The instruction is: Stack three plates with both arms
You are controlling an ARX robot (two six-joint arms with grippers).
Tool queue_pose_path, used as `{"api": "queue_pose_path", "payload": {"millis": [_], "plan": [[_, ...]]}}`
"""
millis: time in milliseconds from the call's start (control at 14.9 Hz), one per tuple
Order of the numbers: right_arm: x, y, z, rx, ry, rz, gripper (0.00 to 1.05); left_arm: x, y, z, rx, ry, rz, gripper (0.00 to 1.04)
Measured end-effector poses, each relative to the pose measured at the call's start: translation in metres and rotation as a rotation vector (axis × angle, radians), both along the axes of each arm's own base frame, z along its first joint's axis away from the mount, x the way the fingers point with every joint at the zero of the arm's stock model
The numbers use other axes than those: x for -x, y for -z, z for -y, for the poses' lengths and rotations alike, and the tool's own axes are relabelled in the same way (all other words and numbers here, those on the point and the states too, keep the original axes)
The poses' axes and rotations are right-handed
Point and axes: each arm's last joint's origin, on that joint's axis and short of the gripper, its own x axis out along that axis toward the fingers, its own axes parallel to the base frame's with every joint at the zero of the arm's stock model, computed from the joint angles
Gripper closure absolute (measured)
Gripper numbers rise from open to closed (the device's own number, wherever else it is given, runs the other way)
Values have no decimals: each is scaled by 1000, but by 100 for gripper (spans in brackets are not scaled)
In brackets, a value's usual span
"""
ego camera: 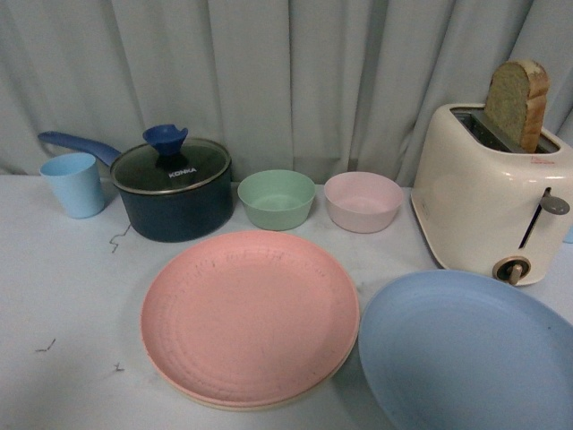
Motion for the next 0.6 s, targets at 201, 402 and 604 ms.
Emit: {"api": "queue_pose_path", "payload": {"millis": [201, 402, 604], "plan": [[0, 0, 0, 0, 0, 0, 6, 0, 0, 0, 0, 0, 5, 82], [-7, -3, 5, 54, -131, -38, 6, 0, 0, 0, 0, 0, 5, 44], [-59, -28, 14, 91, -333, -1, 6, 0, -1, 0, -1, 0, 5, 6]]}}
